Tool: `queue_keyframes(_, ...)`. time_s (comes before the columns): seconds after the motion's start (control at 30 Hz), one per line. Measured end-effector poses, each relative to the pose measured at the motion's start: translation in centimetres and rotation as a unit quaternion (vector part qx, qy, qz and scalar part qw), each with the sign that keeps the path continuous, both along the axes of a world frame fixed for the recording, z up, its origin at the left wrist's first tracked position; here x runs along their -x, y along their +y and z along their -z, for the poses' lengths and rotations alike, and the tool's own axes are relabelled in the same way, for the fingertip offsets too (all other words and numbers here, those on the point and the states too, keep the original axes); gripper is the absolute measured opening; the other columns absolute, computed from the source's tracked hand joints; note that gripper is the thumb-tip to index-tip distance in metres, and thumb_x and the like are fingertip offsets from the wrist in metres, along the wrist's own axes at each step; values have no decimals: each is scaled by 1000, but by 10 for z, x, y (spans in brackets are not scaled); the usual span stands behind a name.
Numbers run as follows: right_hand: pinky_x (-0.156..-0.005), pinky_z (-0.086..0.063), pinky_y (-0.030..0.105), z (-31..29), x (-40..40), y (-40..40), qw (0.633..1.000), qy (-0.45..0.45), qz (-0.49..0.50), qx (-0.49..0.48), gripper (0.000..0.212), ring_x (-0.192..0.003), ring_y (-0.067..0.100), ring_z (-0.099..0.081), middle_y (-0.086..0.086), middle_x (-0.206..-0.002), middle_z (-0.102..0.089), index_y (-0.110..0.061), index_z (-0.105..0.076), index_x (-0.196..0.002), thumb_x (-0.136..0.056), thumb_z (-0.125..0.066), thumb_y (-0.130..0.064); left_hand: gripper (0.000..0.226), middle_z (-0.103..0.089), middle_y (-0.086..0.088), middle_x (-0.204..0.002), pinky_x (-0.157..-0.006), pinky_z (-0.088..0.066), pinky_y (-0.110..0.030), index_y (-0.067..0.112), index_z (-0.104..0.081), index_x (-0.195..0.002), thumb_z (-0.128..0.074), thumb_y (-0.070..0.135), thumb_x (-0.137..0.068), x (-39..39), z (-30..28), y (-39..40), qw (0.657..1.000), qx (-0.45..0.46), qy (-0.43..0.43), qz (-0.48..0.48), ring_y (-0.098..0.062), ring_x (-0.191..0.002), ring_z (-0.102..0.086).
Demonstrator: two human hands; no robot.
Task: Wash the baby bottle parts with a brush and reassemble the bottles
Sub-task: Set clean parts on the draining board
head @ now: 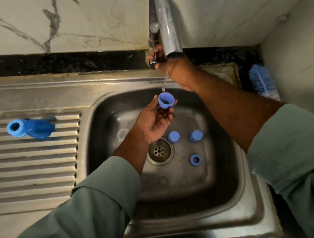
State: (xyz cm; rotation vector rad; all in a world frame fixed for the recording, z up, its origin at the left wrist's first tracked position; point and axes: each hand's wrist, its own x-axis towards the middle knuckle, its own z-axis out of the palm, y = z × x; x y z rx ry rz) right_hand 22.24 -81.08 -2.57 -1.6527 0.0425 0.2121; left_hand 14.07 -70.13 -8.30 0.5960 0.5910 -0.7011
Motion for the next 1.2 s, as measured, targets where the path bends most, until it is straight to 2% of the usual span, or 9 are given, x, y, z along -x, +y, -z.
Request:
queue_keyframes(0.1, -72, -49, 20, 3, 14, -12, 996, 33, 51, -70, 31, -83, 3, -61, -15, -83, -70, -22, -62, -92, -85, -56, 7, 23, -64, -13, -89, -59, -57, -24, 2, -58, -114, -51, 20, -101, 0, -8, 3, 988, -102, -113, -16, -13, -62, -65)
queue_keyframes(0.17, -72, -49, 24, 11, 28, -16, 991, 57, 114, -47, 23, -88, 6, -61, -11, -94, -69, -23, -63, -93, -90, -56, -1, 18, -65, -11, -92, -63, -57, -22, 3, -60, -112, -62, 7, -95, 3, -16, 10, 933, -264, -238, -60, -9, -68, -66)
queue_keyframes(0.33, -75, -46, 26, 41, 93, -26, 977, 46, 102, 180, 14, -73, 8, -57, 4, -86, -66, -17, -68, -79, -87, -61, -6, 34, -61, -8, -125, -96, -48, -34, 19, -63, -124, -67, 21, -91, 22, -16, 38, 528, -624, -445, 365, -21, -113, -59)
queue_keyframes(0.47, -87, -52, 38, 44, 131, -21, 944, 39, -6, 327, 10, -89, 23, -65, 5, -93, -71, -18, -70, -84, -85, -61, -13, 38, -52, -4, -136, -101, -43, -34, 23, -57, -133, -57, 26, -96, 57, -24, 47, 463, -648, -469, 380, -24, -121, -53)
queue_keyframes(0.63, -91, -37, 21, 26, 146, 4, 920, -68, -40, 383, 27, -107, 25, -58, 11, -117, -62, -10, -66, -115, -89, -62, -10, 31, -54, -6, -134, -101, -44, -38, 25, -58, -128, -49, 24, -98, 86, -42, 81, 373, -685, -428, 457, -29, -122, -54)
queue_keyframes(0.77, -87, -27, 10, 15, 147, 58, 902, -123, -127, 394, 30, -109, 25, -56, 12, -116, -59, -7, -65, -116, -86, -65, -10, 34, -53, -9, -129, -92, -48, -39, 25, -60, -127, -50, 24, -94, 87, -69, 141, 389, -721, -448, 358, -34, -114, -57)
queue_keyframes(0.87, -83, -34, 15, 14, 143, 119, 899, -173, -172, 365, 24, -99, 30, -61, 15, -104, -63, -5, -70, -107, -83, -67, -5, 28, -55, -14, -122, -88, -48, -42, 19, -63, -119, -51, 24, -95, 84, -72, 211, 451, -734, -402, 310, -38, -109, -58)
queue_keyframes(1.07, -92, -45, 30, 14, 141, 239, 904, -209, -215, 305, 21, -99, 28, -63, 14, -104, -67, -6, -72, -104, -83, -69, -8, 32, -55, -11, -128, -94, -44, -39, 22, -57, -128, -52, 27, -97, 72, -51, 335, 470, -770, -315, 295, -33, -114, -56)
queue_keyframes(1.2, -92, -42, 27, 20, 141, 281, 905, -183, -212, 319, 20, -102, 25, -62, 10, -106, -69, -10, -72, -102, -83, -68, -12, 30, -58, -5, -128, -109, -30, -38, 21, -55, -124, -49, 22, -95, 59, -50, 363, 407, -765, -343, 362, -25, -120, -53)
